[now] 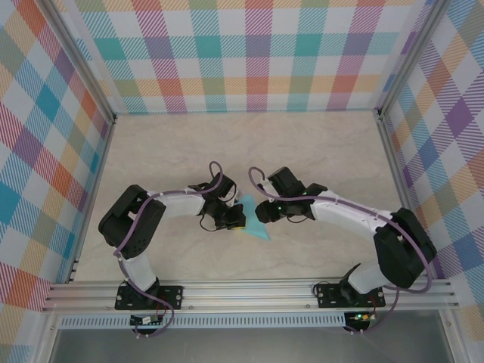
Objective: Fold a paper plane with a square sheet of paper (fold left side to right side)
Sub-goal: Third fold the triangle at the center of the table.
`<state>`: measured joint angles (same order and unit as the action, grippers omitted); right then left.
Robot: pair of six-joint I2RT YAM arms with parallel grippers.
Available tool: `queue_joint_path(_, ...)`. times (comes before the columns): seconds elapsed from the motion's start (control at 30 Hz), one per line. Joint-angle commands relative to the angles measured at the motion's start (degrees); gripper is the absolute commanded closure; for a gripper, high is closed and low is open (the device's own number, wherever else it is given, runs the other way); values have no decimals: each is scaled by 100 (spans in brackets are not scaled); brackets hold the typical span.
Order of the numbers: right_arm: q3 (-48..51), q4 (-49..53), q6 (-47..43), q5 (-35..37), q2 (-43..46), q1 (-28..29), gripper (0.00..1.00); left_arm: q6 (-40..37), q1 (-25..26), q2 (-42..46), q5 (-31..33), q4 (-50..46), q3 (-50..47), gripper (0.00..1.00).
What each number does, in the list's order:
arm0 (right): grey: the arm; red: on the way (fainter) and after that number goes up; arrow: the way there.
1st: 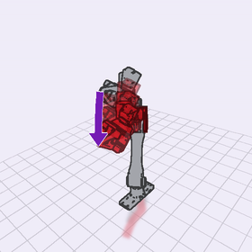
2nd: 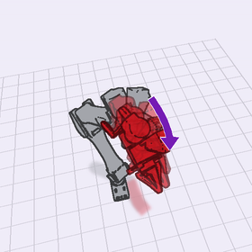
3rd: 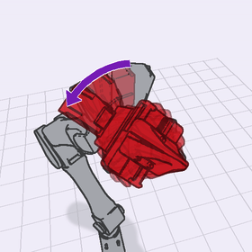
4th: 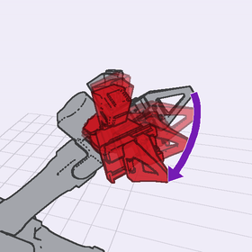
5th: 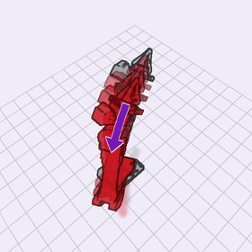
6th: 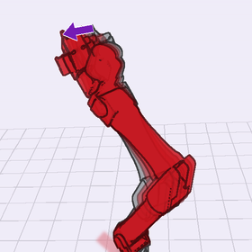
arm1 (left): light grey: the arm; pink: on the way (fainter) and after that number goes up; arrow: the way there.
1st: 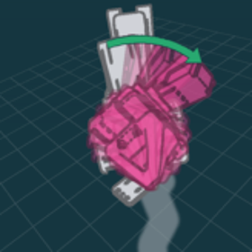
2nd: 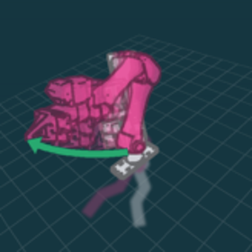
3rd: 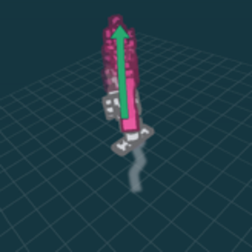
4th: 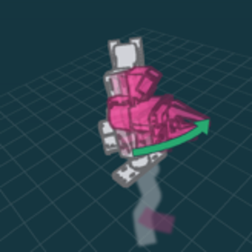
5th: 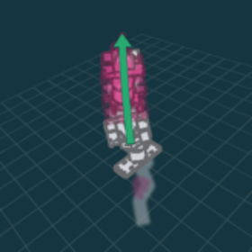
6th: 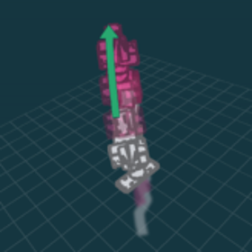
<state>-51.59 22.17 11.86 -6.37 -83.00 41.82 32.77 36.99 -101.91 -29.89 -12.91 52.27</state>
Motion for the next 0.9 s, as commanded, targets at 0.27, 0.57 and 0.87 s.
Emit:
queue_joint_path(0.27, -69, 92, 1073, -2324, -826, -8, 74, 25, 53, -132, 323, -124, -156, 97)
queue_joint_path(0.57, -125, 448, 1194, -2173, -1421, -58, 75, -2, 62, -97, 361, -168, -160, 98)
queue_joint_path(0.87, 96, 466, 1266, -1891, -1410, -199, 75, -16, 62, -125, 379, -174, -155, 98)
